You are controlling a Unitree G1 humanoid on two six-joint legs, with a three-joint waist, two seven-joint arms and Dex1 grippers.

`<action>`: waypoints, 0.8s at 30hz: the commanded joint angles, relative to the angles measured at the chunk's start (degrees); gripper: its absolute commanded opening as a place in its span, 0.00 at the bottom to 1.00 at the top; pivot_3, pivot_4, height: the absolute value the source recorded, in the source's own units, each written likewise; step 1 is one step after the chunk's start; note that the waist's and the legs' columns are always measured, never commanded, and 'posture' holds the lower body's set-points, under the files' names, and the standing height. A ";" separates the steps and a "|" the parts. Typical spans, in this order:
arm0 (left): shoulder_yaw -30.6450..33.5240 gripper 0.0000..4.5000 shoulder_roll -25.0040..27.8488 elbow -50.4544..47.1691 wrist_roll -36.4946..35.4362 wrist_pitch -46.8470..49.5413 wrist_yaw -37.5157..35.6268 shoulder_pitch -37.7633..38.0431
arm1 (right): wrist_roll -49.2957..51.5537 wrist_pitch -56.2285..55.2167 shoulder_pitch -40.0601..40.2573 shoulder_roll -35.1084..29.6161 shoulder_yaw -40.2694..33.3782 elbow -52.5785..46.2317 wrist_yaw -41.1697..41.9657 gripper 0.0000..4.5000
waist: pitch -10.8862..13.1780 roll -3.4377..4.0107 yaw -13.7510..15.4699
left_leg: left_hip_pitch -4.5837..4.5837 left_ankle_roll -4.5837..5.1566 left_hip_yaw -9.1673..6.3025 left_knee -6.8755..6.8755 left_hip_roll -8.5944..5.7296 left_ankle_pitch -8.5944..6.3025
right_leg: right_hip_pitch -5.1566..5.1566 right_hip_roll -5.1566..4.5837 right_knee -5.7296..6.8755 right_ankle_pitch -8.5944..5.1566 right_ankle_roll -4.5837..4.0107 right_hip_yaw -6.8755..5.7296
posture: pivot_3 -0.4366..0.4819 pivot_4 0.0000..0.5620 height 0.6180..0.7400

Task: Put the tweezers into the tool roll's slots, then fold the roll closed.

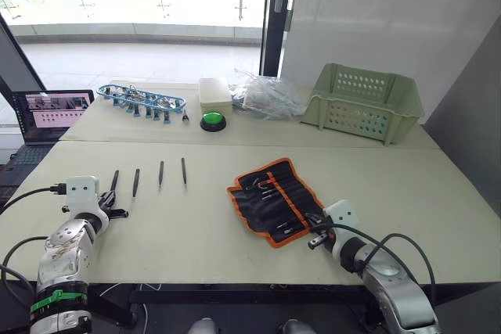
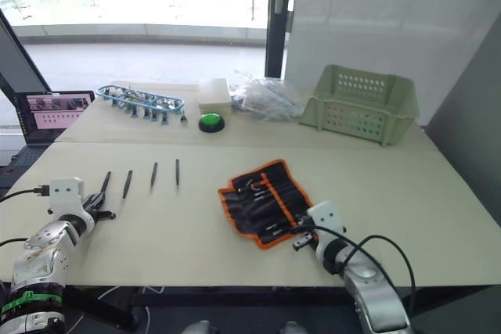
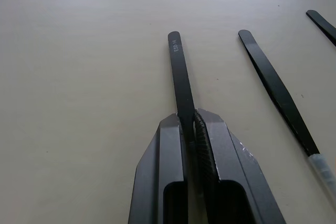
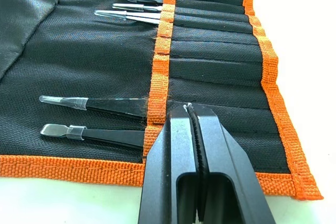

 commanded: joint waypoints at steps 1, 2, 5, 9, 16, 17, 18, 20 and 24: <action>0.63 0.01 0.77 -5.03 -1.13 -0.37 0.00 -0.42 | -0.50 2.85 1.56 -1.01 0.63 3.33 0.54 0.00 | 0.04 -0.05 -0.04 | -0.01 0.00 0.00 0.00 0.01 0.00 | -0.01 0.00 0.00 0.00 0.00 0.00 | 0.48 0.27 0.85; 1.05 0.01 1.62 -7.78 -1.20 -1.18 -0.44 -0.26 | -0.52 2.75 1.56 -1.00 0.64 3.48 0.61 0.00 | 0.14 -0.17 -0.12 | -0.05 0.00 0.00 0.00 0.01 0.00 | -0.04 0.00 0.00 0.00 0.00 -0.01 | 0.48 0.27 0.85; 1.66 0.01 2.24 -15.98 -2.98 -0.19 -1.57 0.13 | -0.70 2.62 1.67 -0.90 0.78 3.85 0.78 0.00 | 0.39 -0.91 -0.42 | -0.22 0.00 -0.04 0.00 0.10 0.00 | -0.17 0.07 -0.01 0.00 0.00 -0.06 | 0.48 0.27 0.85; -1.91 0.01 2.61 -29.49 -9.79 5.85 -7.51 1.15 | -1.01 2.74 2.16 -0.26 1.73 4.43 0.71 0.00 | 0.31 -1.15 -0.61 | -0.56 0.02 0.03 0.00 0.08 0.02 | -0.20 0.01 -0.06 0.04 0.01 -0.03 | 0.48 0.27 0.85; -14.83 0.01 4.04 -42.19 -21.18 24.31 -15.26 -2.39 | -1.67 3.78 2.74 -0.01 3.04 5.90 0.32 0.00 | 0.31 -1.17 -0.75 | -0.56 0.18 0.02 0.00 0.10 0.10 | -0.20 0.08 -0.09 -0.02 0.02 -0.02 | 0.48 0.27 0.85; -17.00 0.01 4.31 -42.85 -21.56 26.54 -15.63 -3.36 | -1.63 3.71 2.76 -0.05 3.04 5.92 0.35 0.00 | 0.32 -1.17 -0.74 | -0.56 0.20 -0.01 0.00 0.10 0.11 | -0.19 0.10 -0.09 -0.02 0.03 -0.03 | 0.48 0.27 0.85; -20.08 0.01 4.81 -43.44 -21.02 28.75 -16.01 -4.50 | -1.54 3.77 2.78 -0.07 3.01 5.84 0.38 0.00 | 0.32 -1.18 -0.73 | -0.56 0.21 -0.03 0.00 0.10 0.12 | -0.19 0.12 -0.09 -0.03 0.03 -0.03 | 0.48 0.27 0.85; -27.30 0.01 6.10 -44.21 -18.56 31.56 -17.28 -6.77 | -1.52 3.69 3.07 -0.22 3.15 5.51 0.54 0.00 | 0.32 -1.17 -0.72 | -0.55 0.22 -0.04 0.00 0.08 0.12 | -0.18 0.12 -0.10 -0.04 0.04 -0.02 | 0.48 0.27 0.85; -33.60 0.01 5.16 -41.63 -16.04 31.97 -18.39 -10.12 | -1.30 3.96 4.17 -0.58 3.89 4.25 1.36 0.00 | 0.32 -1.15 -0.79 | -0.55 0.31 -0.04 0.00 0.05 0.18 | -0.16 0.13 -0.14 -0.05 0.06 0.00 | 0.48 0.27 0.85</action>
